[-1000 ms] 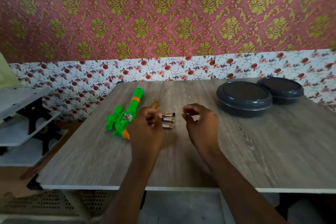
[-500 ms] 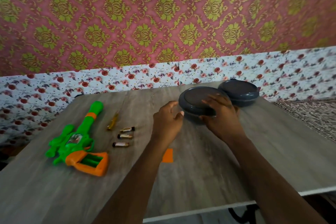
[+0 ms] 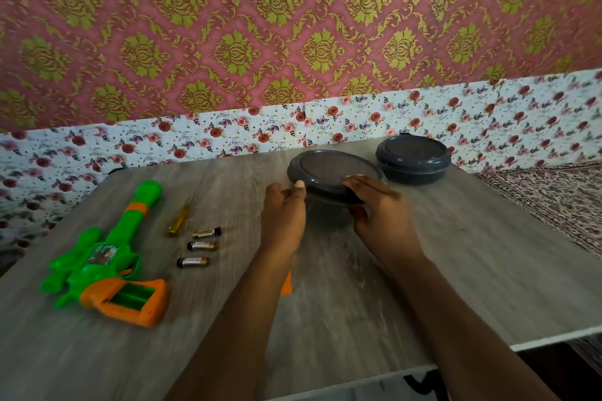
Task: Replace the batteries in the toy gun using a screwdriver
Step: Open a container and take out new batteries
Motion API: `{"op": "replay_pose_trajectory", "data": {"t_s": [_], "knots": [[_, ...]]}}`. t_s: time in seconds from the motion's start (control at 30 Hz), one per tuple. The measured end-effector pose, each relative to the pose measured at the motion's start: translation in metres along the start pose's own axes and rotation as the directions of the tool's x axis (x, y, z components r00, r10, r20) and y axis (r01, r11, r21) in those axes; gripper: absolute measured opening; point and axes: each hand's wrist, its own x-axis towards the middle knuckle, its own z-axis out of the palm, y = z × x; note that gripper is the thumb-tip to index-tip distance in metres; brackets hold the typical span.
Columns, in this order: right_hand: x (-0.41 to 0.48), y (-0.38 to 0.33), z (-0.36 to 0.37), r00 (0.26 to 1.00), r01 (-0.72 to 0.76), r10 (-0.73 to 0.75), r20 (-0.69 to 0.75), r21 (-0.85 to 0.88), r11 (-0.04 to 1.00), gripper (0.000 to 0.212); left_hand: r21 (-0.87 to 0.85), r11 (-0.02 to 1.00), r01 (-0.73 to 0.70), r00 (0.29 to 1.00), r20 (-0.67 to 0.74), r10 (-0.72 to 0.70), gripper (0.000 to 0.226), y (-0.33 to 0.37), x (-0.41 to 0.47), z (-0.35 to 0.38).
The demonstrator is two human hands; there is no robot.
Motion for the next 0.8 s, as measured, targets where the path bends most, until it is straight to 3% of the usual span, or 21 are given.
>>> {"op": "replay_pose_trajectory", "data": {"t_s": [0.07,0.17,0.33,0.53,0.63,0.8], "knots": [[-0.004,-0.01,-0.003,0.999,0.032,-0.032,-0.01,0.059,0.998,0.051,-0.101,0.995,0.027,1.0,0.013,-0.026,0.056,-0.003,-0.002,-0.008],[-0.005,-0.026,-0.002,0.999,0.052,-0.051,-0.016,0.135,0.989,0.051,-0.344,0.937,0.062,0.998,0.037,-0.052,0.029,0.003,-0.01,-0.019],[-0.005,-0.04,0.004,0.997,0.081,-0.08,-0.017,0.168,0.982,0.048,-0.655,0.733,0.187,0.982,0.105,-0.157,0.056,-0.002,-0.01,-0.032],[-0.001,-0.042,0.008,0.995,0.082,-0.095,0.032,0.28,0.956,0.042,-0.752,0.604,0.265,0.963,0.177,-0.203,0.057,-0.009,-0.007,-0.041],[0.003,-0.041,0.009,0.994,0.103,-0.112,0.012,0.311,0.945,0.031,-0.738,0.618,0.27,0.962,0.182,-0.202,0.061,-0.012,-0.003,-0.043],[0.014,-0.038,-0.004,0.968,0.208,-0.237,0.081,0.27,0.94,0.036,-0.711,0.66,0.243,0.97,0.157,-0.187,0.056,-0.012,0.0,-0.044]]}}
